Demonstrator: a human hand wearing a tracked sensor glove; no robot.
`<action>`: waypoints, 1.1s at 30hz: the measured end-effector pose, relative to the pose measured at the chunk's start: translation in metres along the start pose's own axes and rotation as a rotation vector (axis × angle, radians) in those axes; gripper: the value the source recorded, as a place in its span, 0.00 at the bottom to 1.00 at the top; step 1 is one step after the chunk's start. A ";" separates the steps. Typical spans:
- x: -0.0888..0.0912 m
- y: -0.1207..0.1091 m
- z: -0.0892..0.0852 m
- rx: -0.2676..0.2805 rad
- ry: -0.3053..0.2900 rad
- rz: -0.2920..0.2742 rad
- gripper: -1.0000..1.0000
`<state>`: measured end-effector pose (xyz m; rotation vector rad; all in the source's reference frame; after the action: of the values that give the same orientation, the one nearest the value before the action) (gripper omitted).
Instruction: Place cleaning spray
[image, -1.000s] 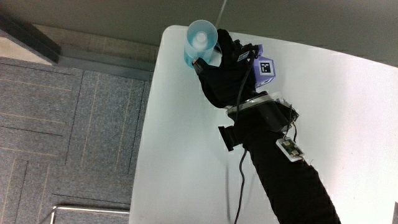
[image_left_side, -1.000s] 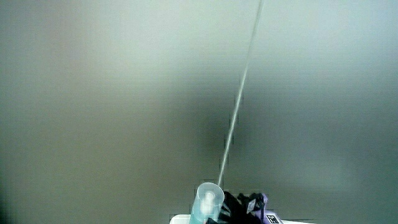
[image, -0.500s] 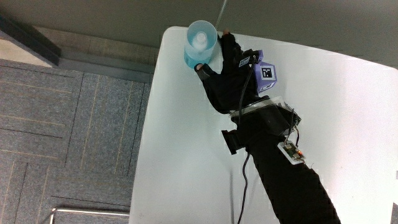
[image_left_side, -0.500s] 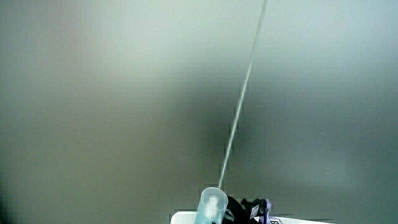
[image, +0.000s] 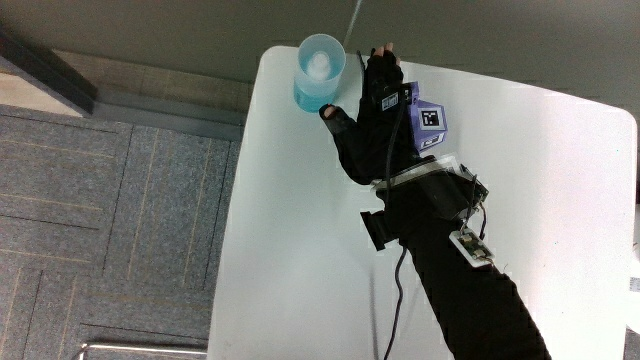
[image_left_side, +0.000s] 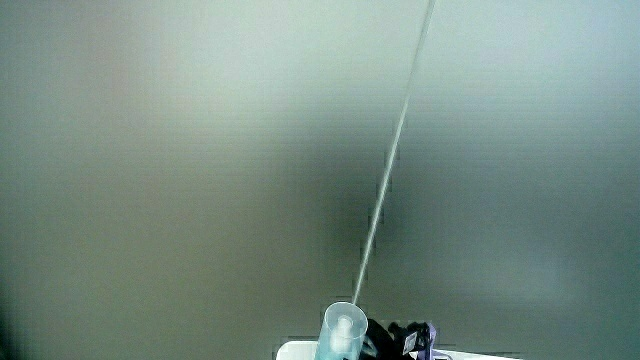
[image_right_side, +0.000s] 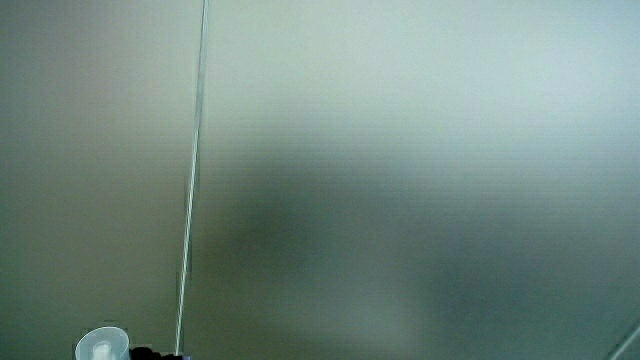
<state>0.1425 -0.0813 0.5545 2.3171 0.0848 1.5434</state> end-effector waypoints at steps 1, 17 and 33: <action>-0.004 -0.002 -0.001 0.033 -0.019 0.033 0.00; -0.017 -0.013 -0.003 0.027 -0.665 0.064 0.00; 0.001 -0.024 0.016 0.173 -1.053 0.127 0.00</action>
<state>0.1607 -0.0626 0.5417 2.9945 -0.2045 0.1990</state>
